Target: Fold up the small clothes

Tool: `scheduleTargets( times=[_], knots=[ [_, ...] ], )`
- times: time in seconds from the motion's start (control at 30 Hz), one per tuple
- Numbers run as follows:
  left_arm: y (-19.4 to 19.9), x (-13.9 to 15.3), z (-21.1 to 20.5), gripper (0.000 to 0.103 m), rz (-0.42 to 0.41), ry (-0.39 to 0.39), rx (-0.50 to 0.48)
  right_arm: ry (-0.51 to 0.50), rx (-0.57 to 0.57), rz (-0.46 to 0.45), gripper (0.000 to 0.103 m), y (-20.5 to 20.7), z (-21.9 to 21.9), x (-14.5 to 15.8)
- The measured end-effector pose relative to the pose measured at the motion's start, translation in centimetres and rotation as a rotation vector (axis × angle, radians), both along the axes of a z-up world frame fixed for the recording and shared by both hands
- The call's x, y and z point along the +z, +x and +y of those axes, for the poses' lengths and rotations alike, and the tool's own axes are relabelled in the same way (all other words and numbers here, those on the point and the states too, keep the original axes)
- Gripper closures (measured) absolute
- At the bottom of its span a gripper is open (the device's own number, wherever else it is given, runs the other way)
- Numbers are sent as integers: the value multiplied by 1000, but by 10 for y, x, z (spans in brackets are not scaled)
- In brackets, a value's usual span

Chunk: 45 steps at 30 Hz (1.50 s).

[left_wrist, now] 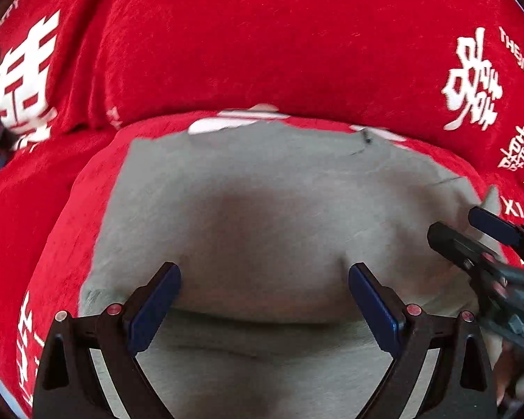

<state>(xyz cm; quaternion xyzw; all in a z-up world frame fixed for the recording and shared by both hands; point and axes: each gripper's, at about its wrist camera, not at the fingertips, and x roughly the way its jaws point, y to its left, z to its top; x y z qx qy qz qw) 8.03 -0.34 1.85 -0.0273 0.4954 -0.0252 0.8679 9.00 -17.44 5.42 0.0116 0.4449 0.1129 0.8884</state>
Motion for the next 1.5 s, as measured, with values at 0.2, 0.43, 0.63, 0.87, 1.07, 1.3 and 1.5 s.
scheduleTargets(
  times=[0.2,0.43,0.63,0.87,1.07,1.3,1.5],
  knots=[
    [-19,-6,20,6,-21,-6,1,-55,-122,24,19,-22,-42,-26],
    [-25,9,11,6,-77,-11,-19,-32,-256,-60,19,-60,-59,5],
    [-3,-2,13,6,-25,42,24,-86,-133,26,19,-19,-11,-4],
    [-2,-5,38,6,-27,4,45,-79,-252,88,18,-13,-14,-30],
    [36,-22,32,0,40,56,68,-132,-161,97,15,8,17,-44],
    [60,-30,44,0,28,10,73,-76,-251,98,12,42,-8,-53],
    [33,-17,46,0,-14,-14,81,-46,-250,63,11,19,-3,-36]
  ],
)
